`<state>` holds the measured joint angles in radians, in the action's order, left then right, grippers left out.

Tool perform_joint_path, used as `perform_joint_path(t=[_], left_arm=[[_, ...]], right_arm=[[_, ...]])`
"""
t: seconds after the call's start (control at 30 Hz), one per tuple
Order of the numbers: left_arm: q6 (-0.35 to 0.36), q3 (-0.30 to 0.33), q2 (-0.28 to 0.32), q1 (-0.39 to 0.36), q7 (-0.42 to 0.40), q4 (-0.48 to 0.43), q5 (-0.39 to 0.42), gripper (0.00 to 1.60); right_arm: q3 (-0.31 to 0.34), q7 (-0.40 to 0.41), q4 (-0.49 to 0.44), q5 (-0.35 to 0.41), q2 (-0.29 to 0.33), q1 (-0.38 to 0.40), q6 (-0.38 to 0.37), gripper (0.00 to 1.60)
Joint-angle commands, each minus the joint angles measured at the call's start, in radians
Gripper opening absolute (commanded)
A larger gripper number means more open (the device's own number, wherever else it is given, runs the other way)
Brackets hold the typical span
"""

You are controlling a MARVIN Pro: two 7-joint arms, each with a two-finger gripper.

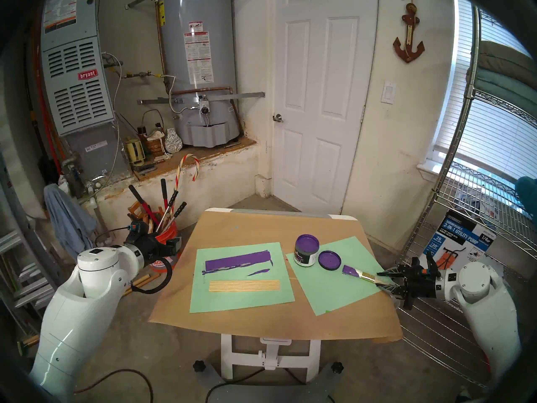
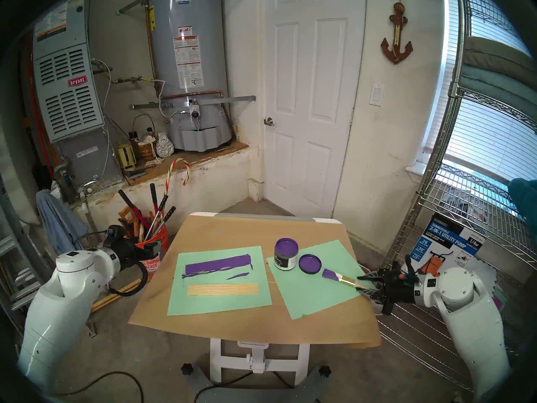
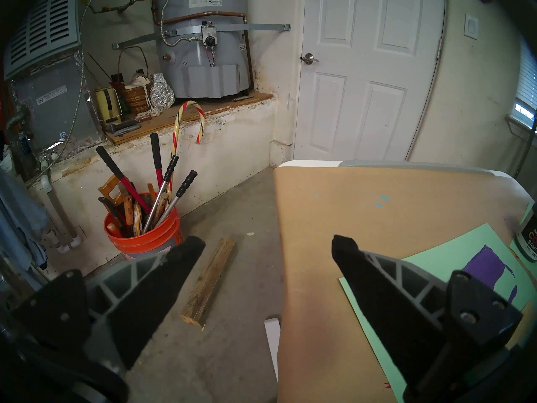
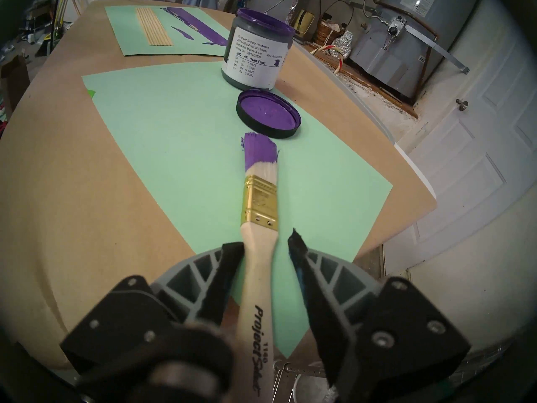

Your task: Pick up brush, dip the brush into paint, and paint the wood

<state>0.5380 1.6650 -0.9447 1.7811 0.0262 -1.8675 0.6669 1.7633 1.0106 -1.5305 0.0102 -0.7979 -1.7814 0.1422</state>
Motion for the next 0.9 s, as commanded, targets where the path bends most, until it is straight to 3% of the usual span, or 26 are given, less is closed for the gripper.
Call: perform_joint_path(t=[0.0,0.2,0.5,0.67,0.73,0.77,0.87], left_arm=[[-0.002,0.009,0.002,-0.004,0.001,-0.015,0.002,1.60],[-0.002,0.009,0.002,-0.004,0.001,-0.015,0.002,1.60],[-0.002,0.009,0.002,-0.004,0.001,-0.015,0.002,1.60],[-0.002,0.008,0.002,-0.005,0.000,-0.013,0.001,1.60],[-0.003,0.007,0.002,-0.006,0.000,-0.012,0.001,1.60],[-0.003,0.007,0.002,-0.006,0.000,-0.012,0.001,1.60],[-0.003,0.006,0.002,-0.007,0.000,-0.010,0.001,1.60]], right_arm=[[0.012,0.013,-0.018,0.029,-0.003,0.010,-0.029,0.99],[0.025,0.038,-0.022,0.069,-0.011,0.021,-0.093,1.05],[0.041,0.042,-0.050,0.081,-0.034,0.010,-0.114,1.09],[0.117,0.035,-0.053,0.200,-0.102,0.034,-0.195,1.12],[0.162,0.034,-0.053,0.255,-0.123,0.039,-0.225,1.19],[0.185,0.036,-0.057,0.279,-0.128,0.037,-0.240,1.59],[0.243,0.023,-0.055,0.358,-0.141,0.027,-0.289,1.60]])
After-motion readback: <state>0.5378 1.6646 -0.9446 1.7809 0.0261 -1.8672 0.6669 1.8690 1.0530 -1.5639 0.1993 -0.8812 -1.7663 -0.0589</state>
